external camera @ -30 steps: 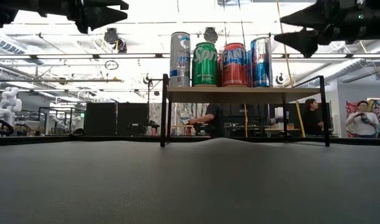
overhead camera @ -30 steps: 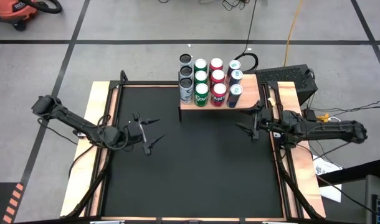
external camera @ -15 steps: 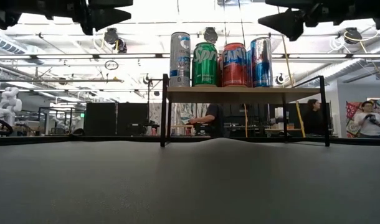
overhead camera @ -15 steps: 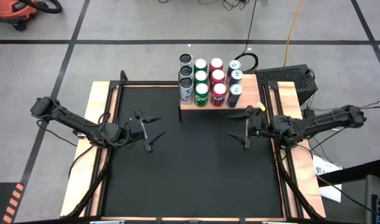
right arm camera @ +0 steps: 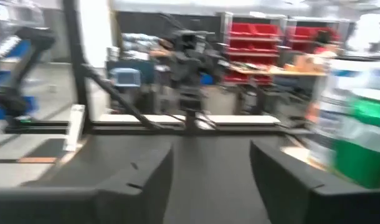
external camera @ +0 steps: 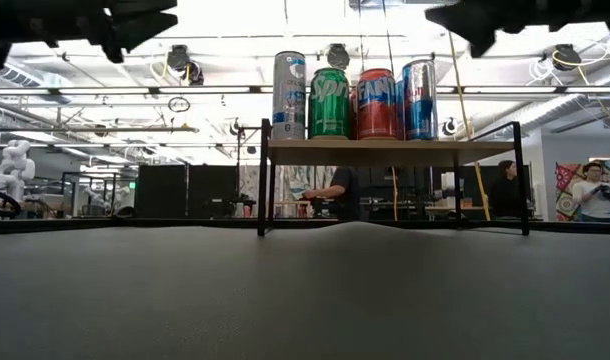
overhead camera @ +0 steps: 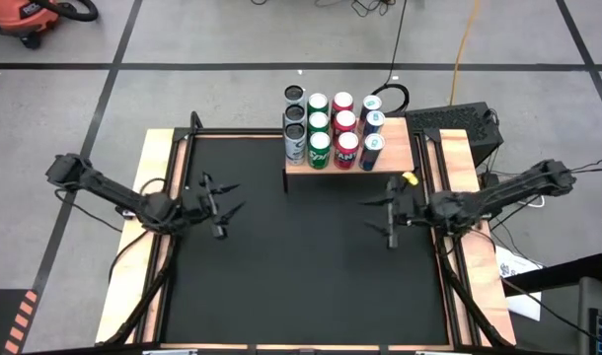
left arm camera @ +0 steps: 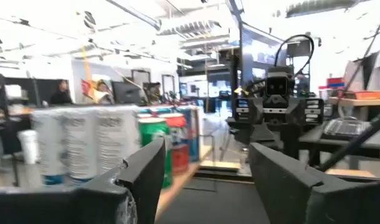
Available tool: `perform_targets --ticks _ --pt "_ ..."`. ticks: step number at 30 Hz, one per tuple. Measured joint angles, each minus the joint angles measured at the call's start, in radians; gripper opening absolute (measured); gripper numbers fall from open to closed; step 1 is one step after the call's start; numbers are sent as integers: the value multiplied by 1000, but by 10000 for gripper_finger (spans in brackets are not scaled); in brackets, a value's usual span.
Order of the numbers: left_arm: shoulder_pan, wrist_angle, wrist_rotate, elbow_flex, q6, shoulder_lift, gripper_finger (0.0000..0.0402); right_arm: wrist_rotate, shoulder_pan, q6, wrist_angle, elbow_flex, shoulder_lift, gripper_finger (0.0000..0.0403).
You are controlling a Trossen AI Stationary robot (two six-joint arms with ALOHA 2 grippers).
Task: Place canned beverage on shelf
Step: Return to Home Position
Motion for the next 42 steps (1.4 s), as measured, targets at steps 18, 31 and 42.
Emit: perform_targets --ticks 18,31,42 --pt "-5 -455 31 -160 -60 -540 95 97 -4 25 -420 -107 -503 7" --pt "49 -489 69 -160 -51 -591 13 -47 -202 -4 -217 -210 -451 0" --pt "67 -537 64 -161 -72 -650 1 -89 -258 56 -417 -177 -543 0"
